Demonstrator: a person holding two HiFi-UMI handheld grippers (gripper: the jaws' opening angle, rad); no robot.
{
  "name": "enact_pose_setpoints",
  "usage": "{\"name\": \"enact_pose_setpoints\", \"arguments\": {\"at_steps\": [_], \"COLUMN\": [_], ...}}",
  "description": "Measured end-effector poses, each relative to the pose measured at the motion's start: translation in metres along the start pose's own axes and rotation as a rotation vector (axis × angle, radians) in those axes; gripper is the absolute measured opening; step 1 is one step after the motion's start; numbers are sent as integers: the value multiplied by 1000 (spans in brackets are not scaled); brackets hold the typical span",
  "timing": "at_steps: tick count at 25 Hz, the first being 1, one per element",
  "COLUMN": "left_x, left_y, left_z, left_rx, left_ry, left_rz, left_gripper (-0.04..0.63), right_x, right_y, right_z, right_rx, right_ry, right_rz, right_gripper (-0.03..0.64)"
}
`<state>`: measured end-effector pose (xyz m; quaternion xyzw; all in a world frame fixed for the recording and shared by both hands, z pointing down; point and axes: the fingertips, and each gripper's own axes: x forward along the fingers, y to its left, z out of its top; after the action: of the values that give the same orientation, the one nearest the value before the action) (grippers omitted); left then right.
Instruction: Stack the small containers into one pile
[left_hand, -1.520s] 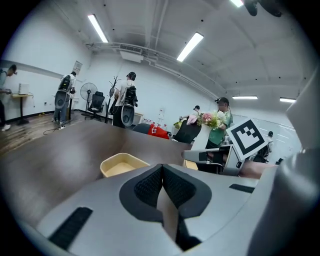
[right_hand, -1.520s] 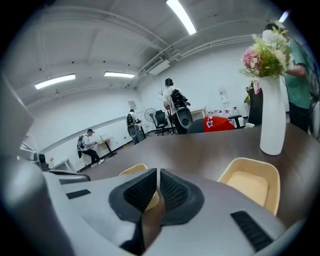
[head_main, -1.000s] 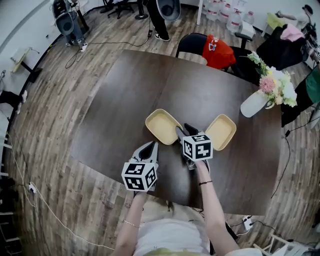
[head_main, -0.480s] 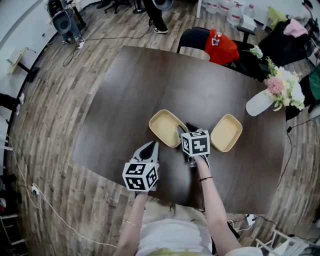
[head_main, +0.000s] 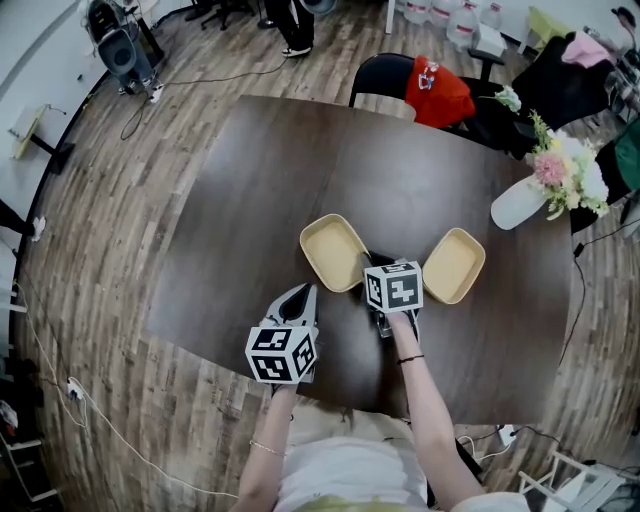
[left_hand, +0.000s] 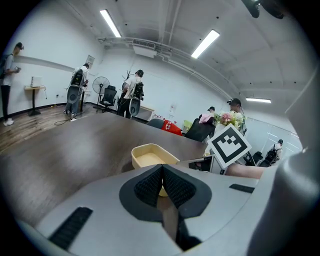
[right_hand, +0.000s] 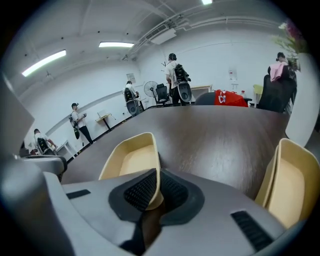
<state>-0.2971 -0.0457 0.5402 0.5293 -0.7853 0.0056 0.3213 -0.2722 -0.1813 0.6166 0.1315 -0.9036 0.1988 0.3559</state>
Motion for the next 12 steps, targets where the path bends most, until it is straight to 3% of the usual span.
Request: {"name": "enact_pose_setpoints", "arguments": {"at_steps": [5,12], "left_x": [1,7], "left_y": [-2,-16], "left_z": [9,23], "left_rx": [14,44], "left_ry": [-9,-20], "left_rz": [-23,-77], "left_gripper": [25,25], "right_x": [-14,-49], "right_y": [-2,-14], "right_z": [9,22], "right_rx": [42,216], "right_ry": [-37,-147], "right_rz": [-22,-57], "right_gripper": [37,37]}}
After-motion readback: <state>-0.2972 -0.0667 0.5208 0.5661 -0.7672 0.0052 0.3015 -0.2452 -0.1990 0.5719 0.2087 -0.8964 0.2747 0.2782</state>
